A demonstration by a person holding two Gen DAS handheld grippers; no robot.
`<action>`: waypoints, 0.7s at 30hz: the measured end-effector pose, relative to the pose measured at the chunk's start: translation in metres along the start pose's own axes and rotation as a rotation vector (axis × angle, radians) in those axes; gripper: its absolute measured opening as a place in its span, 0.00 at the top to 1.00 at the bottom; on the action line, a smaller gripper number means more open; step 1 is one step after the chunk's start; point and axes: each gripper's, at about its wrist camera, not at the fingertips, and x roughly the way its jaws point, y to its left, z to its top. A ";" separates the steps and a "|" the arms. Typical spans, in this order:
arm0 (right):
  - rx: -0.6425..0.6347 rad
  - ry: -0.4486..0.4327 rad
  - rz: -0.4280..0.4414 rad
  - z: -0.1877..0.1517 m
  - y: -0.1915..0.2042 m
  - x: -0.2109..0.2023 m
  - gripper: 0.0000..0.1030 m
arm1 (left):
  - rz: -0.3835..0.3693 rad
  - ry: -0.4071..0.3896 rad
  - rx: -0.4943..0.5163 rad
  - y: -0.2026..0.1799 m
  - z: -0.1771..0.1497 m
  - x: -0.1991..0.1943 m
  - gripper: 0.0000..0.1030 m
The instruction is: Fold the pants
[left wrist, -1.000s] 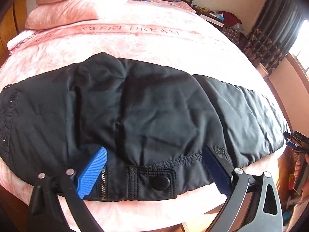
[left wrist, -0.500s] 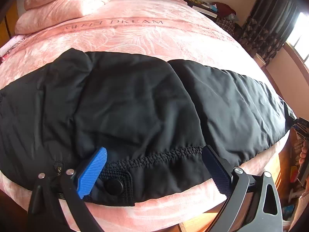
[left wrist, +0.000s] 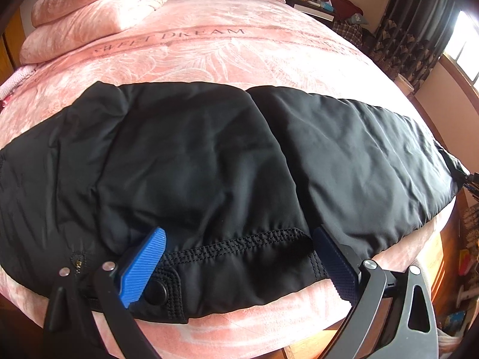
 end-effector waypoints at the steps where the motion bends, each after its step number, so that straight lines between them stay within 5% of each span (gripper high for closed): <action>1: -0.025 -0.028 0.008 0.005 0.007 -0.005 0.90 | -0.005 -0.006 -0.011 0.000 0.001 -0.002 0.04; 5: -0.066 -0.133 0.071 0.024 0.020 -0.041 0.91 | -0.005 -0.058 -0.060 0.004 0.008 -0.016 0.04; 11: 0.044 0.103 -0.039 -0.006 -0.023 0.016 0.69 | 0.024 -0.045 -0.047 0.003 0.013 -0.015 0.04; 15: 0.162 0.070 0.101 -0.024 -0.046 0.011 0.57 | 0.031 -0.009 -0.033 0.002 0.011 -0.007 0.04; 18: 0.194 0.047 0.065 -0.030 -0.054 -0.005 0.39 | 0.013 -0.021 -0.039 0.002 0.009 -0.013 0.04; 21: 0.264 0.064 0.147 -0.037 -0.066 -0.005 0.39 | 0.014 -0.035 -0.030 -0.001 0.009 -0.017 0.04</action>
